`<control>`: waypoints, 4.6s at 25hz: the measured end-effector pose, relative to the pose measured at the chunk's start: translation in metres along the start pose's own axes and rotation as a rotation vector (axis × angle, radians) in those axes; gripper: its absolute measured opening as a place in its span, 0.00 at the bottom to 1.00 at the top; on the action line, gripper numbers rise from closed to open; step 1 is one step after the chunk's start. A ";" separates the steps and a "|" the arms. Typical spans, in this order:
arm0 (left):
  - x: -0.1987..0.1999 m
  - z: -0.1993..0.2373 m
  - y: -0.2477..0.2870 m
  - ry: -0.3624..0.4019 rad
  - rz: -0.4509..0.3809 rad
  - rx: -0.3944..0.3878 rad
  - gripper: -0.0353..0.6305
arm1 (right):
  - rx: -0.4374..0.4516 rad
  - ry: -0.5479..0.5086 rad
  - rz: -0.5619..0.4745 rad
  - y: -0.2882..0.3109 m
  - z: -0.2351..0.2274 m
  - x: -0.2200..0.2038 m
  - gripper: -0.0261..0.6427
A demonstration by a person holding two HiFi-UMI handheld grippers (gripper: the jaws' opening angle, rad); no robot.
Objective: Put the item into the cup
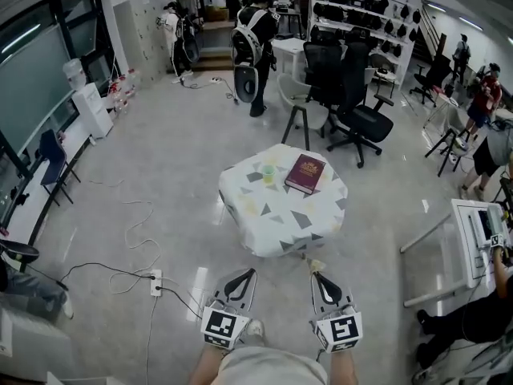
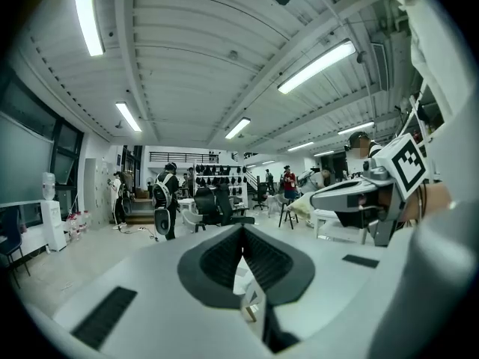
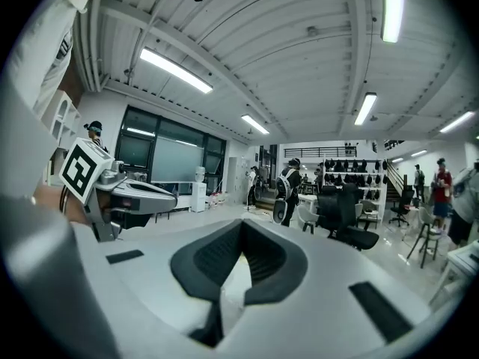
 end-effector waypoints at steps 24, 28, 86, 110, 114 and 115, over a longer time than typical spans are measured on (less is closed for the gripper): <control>0.010 0.097 0.098 0.013 0.001 -0.100 0.07 | -0.113 0.022 0.061 0.112 -0.023 0.015 0.04; 0.019 0.104 0.118 0.018 0.006 -0.101 0.07 | -0.114 0.026 0.057 0.130 -0.039 0.020 0.04; 0.059 0.236 0.383 -0.036 0.129 0.004 0.07 | 0.059 0.008 0.131 0.405 -0.203 0.051 0.04; -0.023 0.297 0.479 -0.112 0.278 -0.165 0.07 | 0.124 0.008 0.359 0.527 -0.175 0.007 0.04; -0.034 0.302 0.492 -0.123 0.298 -0.183 0.07 | 0.135 -0.003 0.393 0.544 -0.174 -0.002 0.05; -0.037 0.304 0.495 -0.125 0.303 -0.187 0.07 | 0.137 -0.004 0.400 0.548 -0.173 -0.005 0.04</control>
Point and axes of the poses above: the fingertips, and each gripper's own axes: y forward along the fingers, z to its left, x out of its top, the point moved 2 cm from there along -y, backward along the fingers, and after that the axes turned 13 degrees about z, right-handed, at the moved point
